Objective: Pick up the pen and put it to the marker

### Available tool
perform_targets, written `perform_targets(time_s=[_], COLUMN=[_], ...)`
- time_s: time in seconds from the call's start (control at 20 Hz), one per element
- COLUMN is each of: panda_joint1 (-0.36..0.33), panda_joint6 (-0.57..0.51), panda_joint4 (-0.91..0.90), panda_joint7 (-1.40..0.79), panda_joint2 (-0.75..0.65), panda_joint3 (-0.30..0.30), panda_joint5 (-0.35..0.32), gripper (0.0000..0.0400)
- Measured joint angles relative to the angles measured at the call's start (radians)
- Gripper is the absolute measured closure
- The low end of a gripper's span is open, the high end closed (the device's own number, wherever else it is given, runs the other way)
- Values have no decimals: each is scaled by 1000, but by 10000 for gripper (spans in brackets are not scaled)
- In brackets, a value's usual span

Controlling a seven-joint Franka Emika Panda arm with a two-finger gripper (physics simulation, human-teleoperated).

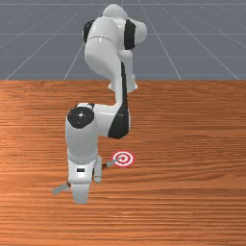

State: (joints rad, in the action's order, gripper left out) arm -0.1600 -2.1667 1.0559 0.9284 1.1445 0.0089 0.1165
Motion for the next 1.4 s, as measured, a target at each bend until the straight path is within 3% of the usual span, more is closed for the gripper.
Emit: perform_targets(time_s=[0.15,0.35,0.5,0.55,0.6,0.65,0.75,0.8,1.2,1.3,1.35,1.4], panda_joint1=[7,-49,-36,-14,-14,-13,-10,-9,60,66,67,69], panda_joint6=[-26,84,73,114,111,134,181,111,93,184,86,63], panda_joint4=[30,5,57,12,9,-28,-110,-24,32,-84,39,93], panda_joint7=[-10,71,50,24,24,25,27,-2,-115,-82,-148,-176], panda_joint2=[-16,-49,-116,-97,-95,-76,-34,-75,-106,-44,-101,-129], panda_joint3=[-3,72,48,20,20,20,19,17,19,23,16,11], panda_joint5=[5,-74,-51,-22,-22,-22,-23,-27,-31,-26,-38,-44], gripper=[400,400,400,243,148,90,33,20,0,0,0,0])
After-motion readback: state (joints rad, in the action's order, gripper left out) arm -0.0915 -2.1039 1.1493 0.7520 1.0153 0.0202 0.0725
